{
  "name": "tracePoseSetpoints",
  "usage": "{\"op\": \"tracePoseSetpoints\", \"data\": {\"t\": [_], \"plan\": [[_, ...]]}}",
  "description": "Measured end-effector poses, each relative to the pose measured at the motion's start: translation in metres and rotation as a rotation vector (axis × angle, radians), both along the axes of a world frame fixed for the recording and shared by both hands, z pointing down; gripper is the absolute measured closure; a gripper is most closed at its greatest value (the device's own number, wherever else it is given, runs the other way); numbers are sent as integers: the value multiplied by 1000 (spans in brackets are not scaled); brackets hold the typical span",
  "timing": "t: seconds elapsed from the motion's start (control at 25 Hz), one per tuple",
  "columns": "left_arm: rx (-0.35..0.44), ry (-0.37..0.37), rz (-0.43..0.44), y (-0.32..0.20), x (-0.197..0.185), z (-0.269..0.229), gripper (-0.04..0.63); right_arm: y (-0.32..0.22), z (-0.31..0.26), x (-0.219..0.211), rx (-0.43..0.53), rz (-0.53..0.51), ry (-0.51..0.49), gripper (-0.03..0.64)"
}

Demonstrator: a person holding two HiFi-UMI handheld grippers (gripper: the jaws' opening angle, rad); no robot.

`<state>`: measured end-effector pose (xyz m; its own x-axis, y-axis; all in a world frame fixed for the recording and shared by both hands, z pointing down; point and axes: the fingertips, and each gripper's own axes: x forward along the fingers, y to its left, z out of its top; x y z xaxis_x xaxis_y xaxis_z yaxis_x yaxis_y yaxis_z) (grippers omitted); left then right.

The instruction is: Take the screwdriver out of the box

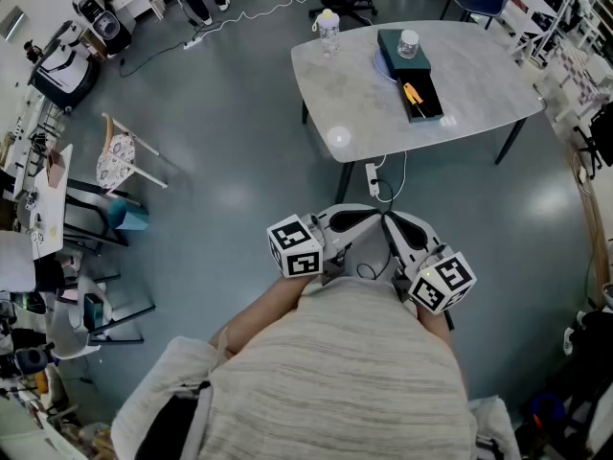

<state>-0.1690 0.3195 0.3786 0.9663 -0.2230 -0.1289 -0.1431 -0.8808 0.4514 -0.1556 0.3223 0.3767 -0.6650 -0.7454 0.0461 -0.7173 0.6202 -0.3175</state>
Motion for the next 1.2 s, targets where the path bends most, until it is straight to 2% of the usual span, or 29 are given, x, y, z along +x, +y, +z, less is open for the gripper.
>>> {"op": "tracePoseSetpoints", "data": {"t": [0.52, 0.76, 1.2], "plan": [[-19, -2, -22, -13, -6, 7, 580, -14, 7, -6, -17, -21, 10, 607], [-27, 7, -14, -17, 1, 7, 580, -17, 8, 2, -27, -2, -61, 606], [-36, -4, -5, -19, 15, 8, 580, -19, 9, 17, -33, 22, -55, 606]]}}
